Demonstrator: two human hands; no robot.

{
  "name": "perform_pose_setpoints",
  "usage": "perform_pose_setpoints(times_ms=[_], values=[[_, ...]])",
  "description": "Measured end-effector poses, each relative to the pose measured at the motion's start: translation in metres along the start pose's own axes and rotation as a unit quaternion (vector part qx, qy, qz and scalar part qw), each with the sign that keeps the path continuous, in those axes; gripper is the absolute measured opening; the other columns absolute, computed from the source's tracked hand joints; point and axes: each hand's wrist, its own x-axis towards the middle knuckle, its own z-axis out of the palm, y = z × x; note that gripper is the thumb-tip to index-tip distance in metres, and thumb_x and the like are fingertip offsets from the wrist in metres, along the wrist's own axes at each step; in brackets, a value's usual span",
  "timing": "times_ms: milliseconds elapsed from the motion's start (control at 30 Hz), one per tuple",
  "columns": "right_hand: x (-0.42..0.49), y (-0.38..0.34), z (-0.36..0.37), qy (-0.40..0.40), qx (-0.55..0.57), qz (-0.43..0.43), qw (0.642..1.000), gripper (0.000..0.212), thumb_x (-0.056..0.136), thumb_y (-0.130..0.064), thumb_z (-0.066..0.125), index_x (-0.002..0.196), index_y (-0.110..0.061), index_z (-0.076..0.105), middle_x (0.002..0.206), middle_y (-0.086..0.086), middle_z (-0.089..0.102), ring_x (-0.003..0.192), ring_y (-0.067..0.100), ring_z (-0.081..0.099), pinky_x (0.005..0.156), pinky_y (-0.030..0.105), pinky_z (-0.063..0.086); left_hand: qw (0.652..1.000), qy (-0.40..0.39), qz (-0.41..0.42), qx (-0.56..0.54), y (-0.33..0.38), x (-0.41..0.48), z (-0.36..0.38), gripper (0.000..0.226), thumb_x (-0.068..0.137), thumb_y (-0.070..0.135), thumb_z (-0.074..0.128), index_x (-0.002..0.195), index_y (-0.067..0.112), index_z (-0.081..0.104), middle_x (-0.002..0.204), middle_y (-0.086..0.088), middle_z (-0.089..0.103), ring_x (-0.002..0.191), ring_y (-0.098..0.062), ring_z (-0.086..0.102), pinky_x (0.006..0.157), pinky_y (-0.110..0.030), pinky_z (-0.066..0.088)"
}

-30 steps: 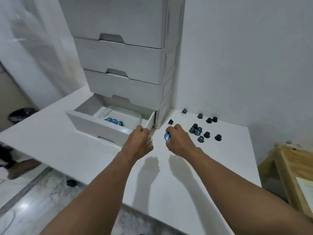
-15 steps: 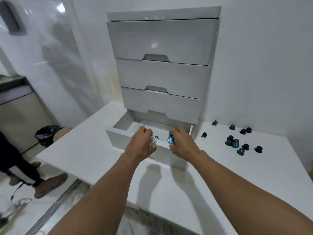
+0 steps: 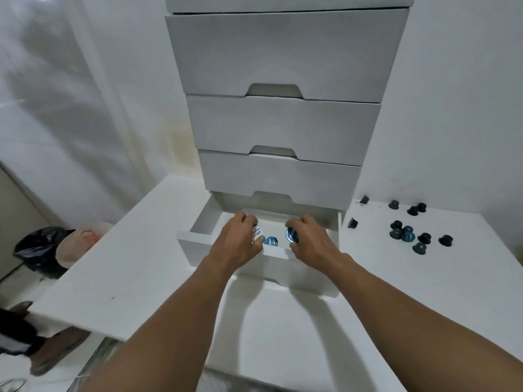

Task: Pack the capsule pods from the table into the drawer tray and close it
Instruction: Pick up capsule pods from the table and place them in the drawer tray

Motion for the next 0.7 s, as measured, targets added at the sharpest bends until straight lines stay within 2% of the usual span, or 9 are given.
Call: perform_pose_setpoints(times_ms=[67, 167, 300, 433, 533, 700], values=[[0.018, 0.007, 0.004, -0.003, -0.002, 0.016, 1.000, 0.041, 0.085, 0.000, 0.056, 0.123, -0.014, 0.054, 0.115, 0.010, 0.048, 0.098, 0.030, 0.054, 0.078, 0.025, 0.039, 1.000, -0.012, 0.003, -0.003, -0.006, 0.016, 0.004, 0.034, 0.079, 0.028, 0.068, 0.108, 0.013, 0.057, 0.103, -0.005, 0.052, 0.088, -0.023, 0.054, 0.075, -0.028, 0.045], [0.043, 0.018, 0.011, -0.017, 0.005, 0.040, 0.999, 0.044, 0.085, -0.001, 0.057, 0.125, -0.016, 0.054, 0.118, 0.010, 0.048, 0.100, 0.030, 0.055, 0.082, 0.027, 0.042, 0.999, -0.039, 0.009, -0.008, -0.018, 0.043, 0.011, 0.038, 0.078, 0.026, 0.070, 0.111, 0.013, 0.057, 0.105, -0.005, 0.051, 0.089, -0.023, 0.054, 0.073, -0.025, 0.042], [0.072, 0.035, 0.021, -0.035, 0.007, 0.062, 0.997, 0.045, 0.085, -0.008, 0.063, 0.127, -0.019, 0.054, 0.119, 0.010, 0.049, 0.104, 0.028, 0.054, 0.088, 0.028, 0.042, 0.997, -0.071, 0.020, -0.017, -0.031, 0.082, 0.030, 0.043, 0.080, 0.024, 0.068, 0.118, 0.013, 0.054, 0.114, -0.005, 0.052, 0.096, -0.023, 0.054, 0.080, -0.027, 0.044], [0.093, 0.053, 0.031, -0.053, 0.009, 0.068, 0.996, 0.048, 0.085, -0.014, 0.065, 0.131, -0.021, 0.052, 0.120, 0.006, 0.048, 0.105, 0.024, 0.054, 0.086, 0.024, 0.039, 0.993, -0.106, 0.050, -0.021, -0.040, 0.110, 0.056, 0.045, 0.079, 0.022, 0.069, 0.120, 0.012, 0.053, 0.115, -0.006, 0.056, 0.102, -0.023, 0.053, 0.083, -0.026, 0.041], [0.100, 0.062, 0.040, -0.064, 0.017, 0.082, 0.994, 0.054, 0.084, -0.015, 0.068, 0.134, -0.020, 0.047, 0.128, 0.006, 0.049, 0.112, 0.023, 0.052, 0.096, 0.028, 0.040, 0.987, -0.144, 0.061, -0.028, -0.046, 0.124, 0.074, 0.049, 0.079, 0.024, 0.070, 0.123, 0.014, 0.051, 0.120, -0.004, 0.054, 0.105, -0.021, 0.052, 0.087, -0.026, 0.041], [0.114, 0.074, 0.053, -0.060, 0.027, 0.105, 0.992, 0.042, 0.081, -0.012, 0.067, 0.122, -0.016, 0.056, 0.117, 0.004, 0.052, 0.101, 0.022, 0.054, 0.079, 0.021, 0.034, 0.978, -0.180, 0.089, -0.060, -0.056, 0.148, 0.100, 0.045, 0.079, 0.023, 0.069, 0.120, 0.018, 0.052, 0.119, -0.002, 0.053, 0.105, -0.019, 0.051, 0.087, -0.023, 0.039]])
